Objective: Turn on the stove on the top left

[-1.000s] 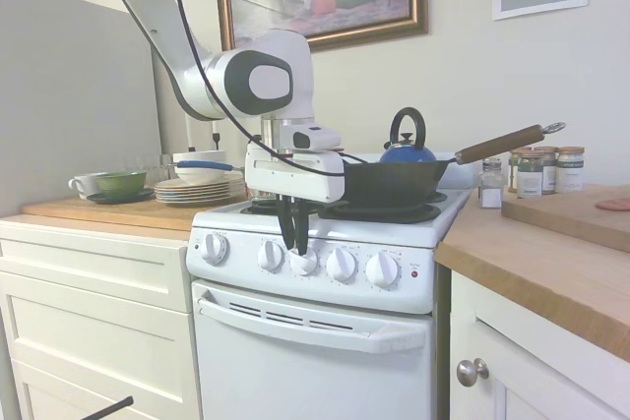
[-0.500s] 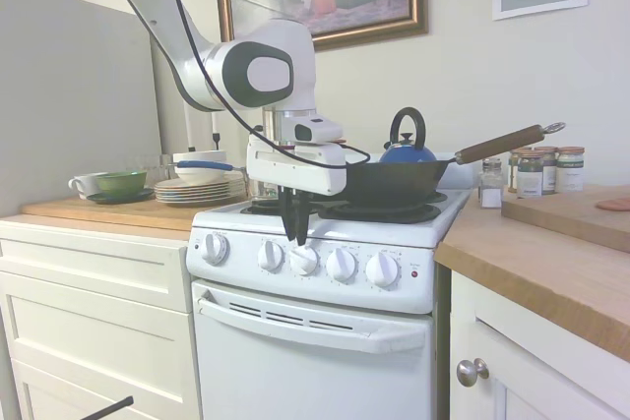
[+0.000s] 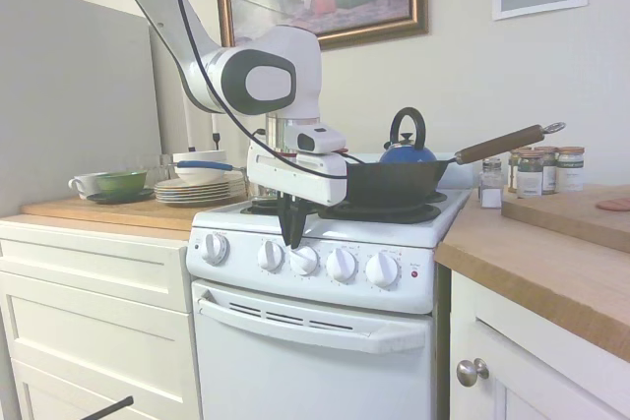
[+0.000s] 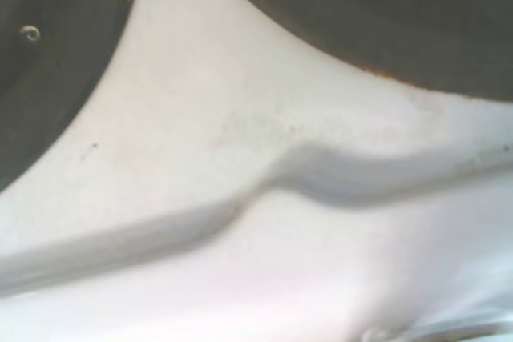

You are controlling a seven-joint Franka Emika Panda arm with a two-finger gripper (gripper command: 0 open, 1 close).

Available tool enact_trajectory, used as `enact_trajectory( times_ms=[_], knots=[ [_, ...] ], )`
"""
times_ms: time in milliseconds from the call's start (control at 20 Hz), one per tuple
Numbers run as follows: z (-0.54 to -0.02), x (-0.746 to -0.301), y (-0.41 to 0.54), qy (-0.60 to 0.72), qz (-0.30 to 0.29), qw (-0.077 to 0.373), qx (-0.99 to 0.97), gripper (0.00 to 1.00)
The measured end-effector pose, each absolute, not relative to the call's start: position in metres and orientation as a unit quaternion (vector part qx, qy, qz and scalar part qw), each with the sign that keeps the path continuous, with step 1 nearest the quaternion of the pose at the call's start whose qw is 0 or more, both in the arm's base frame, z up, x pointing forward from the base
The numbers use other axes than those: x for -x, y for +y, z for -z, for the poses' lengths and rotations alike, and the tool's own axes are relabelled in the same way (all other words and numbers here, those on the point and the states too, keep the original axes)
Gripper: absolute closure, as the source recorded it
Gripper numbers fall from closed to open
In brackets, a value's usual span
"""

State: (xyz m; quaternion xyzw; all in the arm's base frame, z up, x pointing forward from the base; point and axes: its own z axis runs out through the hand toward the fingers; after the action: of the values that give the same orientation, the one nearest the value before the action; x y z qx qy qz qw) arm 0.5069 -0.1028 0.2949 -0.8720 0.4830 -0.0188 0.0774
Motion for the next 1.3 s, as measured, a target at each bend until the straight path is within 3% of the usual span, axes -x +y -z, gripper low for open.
enact_trajectory(
  times_ms=[1300],
  knots=[
    [-0.263,-0.501,-0.103,0.486,-0.009,0.071,0.871,1.00]
  ],
)
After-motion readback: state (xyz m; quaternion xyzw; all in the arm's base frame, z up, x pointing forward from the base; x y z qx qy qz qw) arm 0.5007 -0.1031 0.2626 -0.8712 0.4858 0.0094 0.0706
